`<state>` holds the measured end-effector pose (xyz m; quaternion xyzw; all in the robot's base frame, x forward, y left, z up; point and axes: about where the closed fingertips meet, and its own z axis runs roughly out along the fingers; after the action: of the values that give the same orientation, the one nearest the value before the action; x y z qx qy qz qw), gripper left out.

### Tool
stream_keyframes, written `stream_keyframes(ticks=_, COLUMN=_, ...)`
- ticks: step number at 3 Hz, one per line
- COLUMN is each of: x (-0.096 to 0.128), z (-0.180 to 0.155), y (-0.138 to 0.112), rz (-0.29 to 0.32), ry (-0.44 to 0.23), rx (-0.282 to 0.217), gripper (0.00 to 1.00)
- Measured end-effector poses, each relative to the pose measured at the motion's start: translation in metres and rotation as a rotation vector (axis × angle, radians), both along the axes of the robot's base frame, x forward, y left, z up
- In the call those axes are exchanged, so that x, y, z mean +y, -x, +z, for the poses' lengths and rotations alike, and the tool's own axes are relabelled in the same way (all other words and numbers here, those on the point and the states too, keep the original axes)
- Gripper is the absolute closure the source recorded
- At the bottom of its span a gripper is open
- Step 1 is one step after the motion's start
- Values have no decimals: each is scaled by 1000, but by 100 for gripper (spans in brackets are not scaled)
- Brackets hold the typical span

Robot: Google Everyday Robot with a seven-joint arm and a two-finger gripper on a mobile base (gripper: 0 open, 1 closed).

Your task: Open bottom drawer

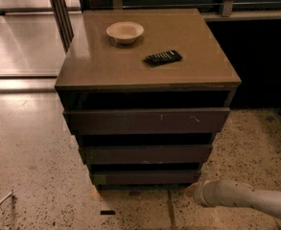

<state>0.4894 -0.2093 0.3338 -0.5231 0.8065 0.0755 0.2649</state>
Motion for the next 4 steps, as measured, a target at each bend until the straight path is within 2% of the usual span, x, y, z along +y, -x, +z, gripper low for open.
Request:
stream_keyframes(ticks=1, x=8, z=-70, y=-17, rz=15, ry=-72, rx=37, gripper=100)
stream_keyframes(ticks=2, x=2, z=-68, y=-27, rz=-8, ry=-70, rx=22, gripper=100)
stream_keyframes(ticks=4, x=3, z=-84, y=-33, rz=37, ry=-22, rx=-29, gripper=59)
